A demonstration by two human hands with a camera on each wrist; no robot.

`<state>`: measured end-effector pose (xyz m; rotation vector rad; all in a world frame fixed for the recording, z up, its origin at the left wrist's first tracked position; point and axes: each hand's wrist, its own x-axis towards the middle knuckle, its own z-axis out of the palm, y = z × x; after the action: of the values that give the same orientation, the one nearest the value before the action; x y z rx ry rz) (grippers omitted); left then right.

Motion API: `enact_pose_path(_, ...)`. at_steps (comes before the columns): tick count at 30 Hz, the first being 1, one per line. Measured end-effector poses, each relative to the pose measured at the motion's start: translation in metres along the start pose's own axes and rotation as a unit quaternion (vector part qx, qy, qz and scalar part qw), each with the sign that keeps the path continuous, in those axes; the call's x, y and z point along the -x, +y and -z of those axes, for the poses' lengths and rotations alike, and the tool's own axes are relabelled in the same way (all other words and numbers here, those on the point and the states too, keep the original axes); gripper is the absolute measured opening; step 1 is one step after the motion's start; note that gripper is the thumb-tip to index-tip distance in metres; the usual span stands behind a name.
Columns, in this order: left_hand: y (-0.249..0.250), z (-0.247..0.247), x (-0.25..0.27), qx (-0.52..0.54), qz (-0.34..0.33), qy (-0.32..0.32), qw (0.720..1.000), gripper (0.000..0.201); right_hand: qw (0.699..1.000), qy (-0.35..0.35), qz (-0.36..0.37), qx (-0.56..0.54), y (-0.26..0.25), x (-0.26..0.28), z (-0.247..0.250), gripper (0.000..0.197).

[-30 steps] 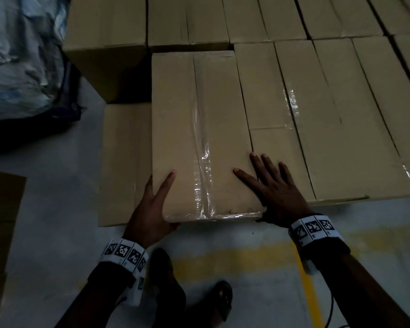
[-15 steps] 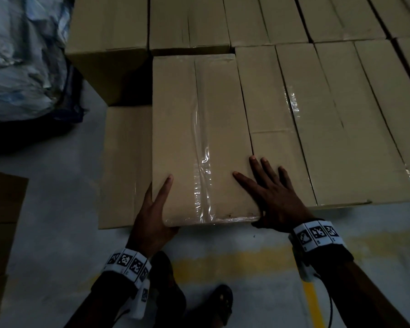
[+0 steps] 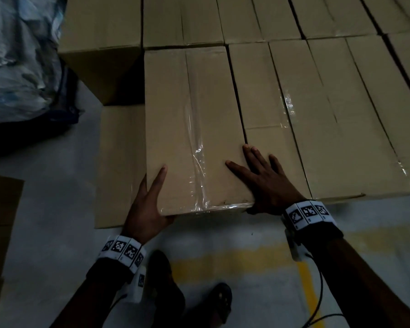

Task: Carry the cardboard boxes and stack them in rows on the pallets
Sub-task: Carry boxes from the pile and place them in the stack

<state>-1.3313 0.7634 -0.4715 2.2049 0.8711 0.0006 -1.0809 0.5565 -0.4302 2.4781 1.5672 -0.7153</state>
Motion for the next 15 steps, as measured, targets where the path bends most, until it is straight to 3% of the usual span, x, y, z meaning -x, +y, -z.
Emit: enact_pose_path(15, 0.003, -0.002, 0.004, 0.014, 0.022, -0.003, 1.000, 0.134, 1.000, 0.014, -0.017, 0.015, -0.004, 0.000, -0.011, 0.151)
